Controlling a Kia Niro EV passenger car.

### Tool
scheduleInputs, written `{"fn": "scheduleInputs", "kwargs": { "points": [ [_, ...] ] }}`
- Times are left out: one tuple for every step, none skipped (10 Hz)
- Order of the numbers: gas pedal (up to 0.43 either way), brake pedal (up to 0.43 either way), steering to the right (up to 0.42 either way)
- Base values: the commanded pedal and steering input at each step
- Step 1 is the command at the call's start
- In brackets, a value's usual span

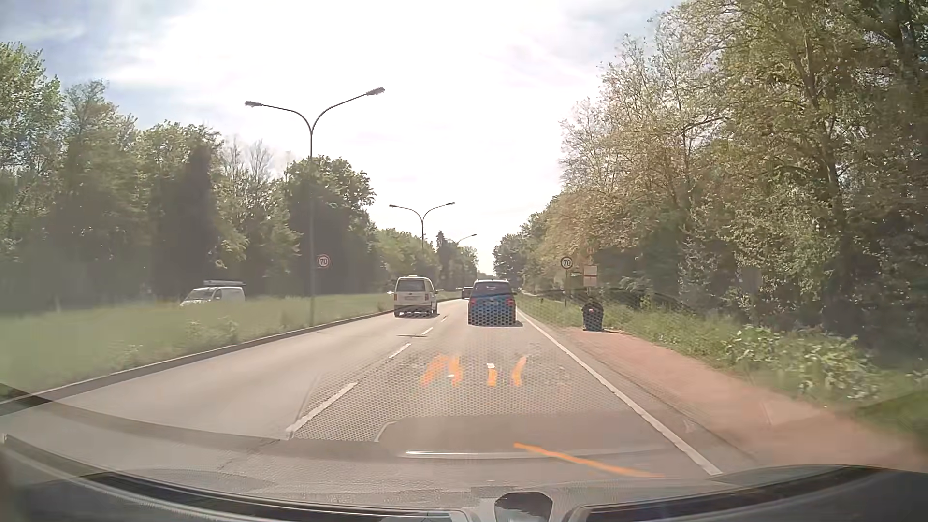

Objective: Follow the waypoints while adhering to traffic rules and regulations

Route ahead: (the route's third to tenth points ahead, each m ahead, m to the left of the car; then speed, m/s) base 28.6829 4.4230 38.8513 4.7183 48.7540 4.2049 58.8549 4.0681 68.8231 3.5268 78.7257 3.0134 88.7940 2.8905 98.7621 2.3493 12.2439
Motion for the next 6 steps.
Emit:
{"fn": "scheduleInputs", "kwargs": {
  "points": [
    [0.067, 0.0, 0.001],
    [0.067, 0.0, 0.001],
    [0.067, 0.0, 0.001],
    [0.067, 0.0, 0.001],
    [0.067, 0.0, 0.001],
    [0.067, 0.0, 0.001]
  ]
}}
